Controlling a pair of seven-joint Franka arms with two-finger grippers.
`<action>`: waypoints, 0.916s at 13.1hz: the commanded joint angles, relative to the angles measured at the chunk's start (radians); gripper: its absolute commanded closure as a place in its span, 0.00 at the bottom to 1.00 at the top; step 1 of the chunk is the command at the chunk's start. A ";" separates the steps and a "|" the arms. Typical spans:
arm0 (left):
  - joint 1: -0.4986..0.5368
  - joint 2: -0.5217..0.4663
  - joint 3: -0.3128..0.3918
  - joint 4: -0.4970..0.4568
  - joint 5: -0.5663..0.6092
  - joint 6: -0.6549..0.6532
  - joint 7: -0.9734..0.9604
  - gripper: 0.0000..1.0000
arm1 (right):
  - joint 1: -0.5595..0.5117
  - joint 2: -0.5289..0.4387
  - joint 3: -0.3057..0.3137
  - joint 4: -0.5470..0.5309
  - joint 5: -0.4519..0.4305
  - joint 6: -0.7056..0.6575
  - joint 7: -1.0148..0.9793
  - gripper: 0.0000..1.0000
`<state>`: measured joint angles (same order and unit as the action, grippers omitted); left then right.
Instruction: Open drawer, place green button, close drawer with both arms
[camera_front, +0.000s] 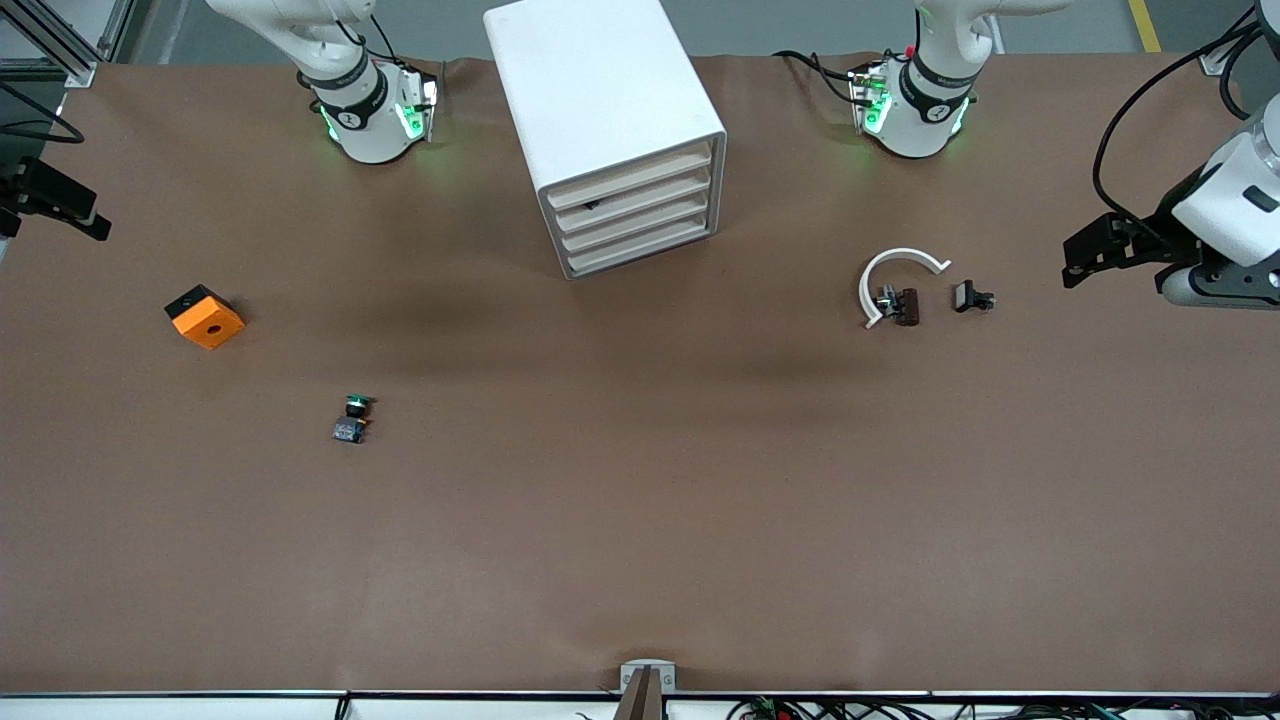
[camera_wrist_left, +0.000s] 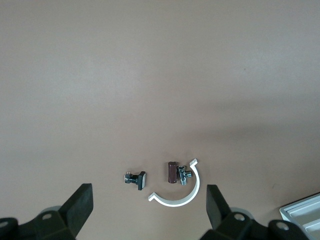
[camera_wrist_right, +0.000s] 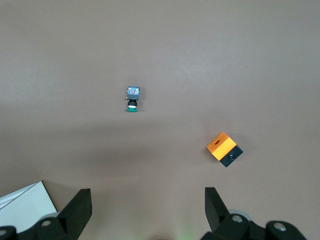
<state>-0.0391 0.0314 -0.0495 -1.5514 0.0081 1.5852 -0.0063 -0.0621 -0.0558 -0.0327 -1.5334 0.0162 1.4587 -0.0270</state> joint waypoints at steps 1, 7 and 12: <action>0.001 0.002 -0.006 0.013 0.003 -0.011 -0.008 0.00 | -0.009 -0.021 0.008 -0.016 -0.004 0.011 0.001 0.00; 0.004 0.016 -0.006 -0.002 0.003 -0.013 -0.018 0.00 | -0.007 -0.022 0.008 -0.016 -0.004 0.028 0.025 0.00; -0.011 0.064 -0.010 -0.048 0.001 -0.004 -0.038 0.00 | -0.007 -0.021 0.008 -0.016 -0.004 0.032 0.045 0.00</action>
<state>-0.0405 0.0742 -0.0502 -1.5817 0.0081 1.5734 -0.0300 -0.0620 -0.0558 -0.0324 -1.5334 0.0162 1.4826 -0.0008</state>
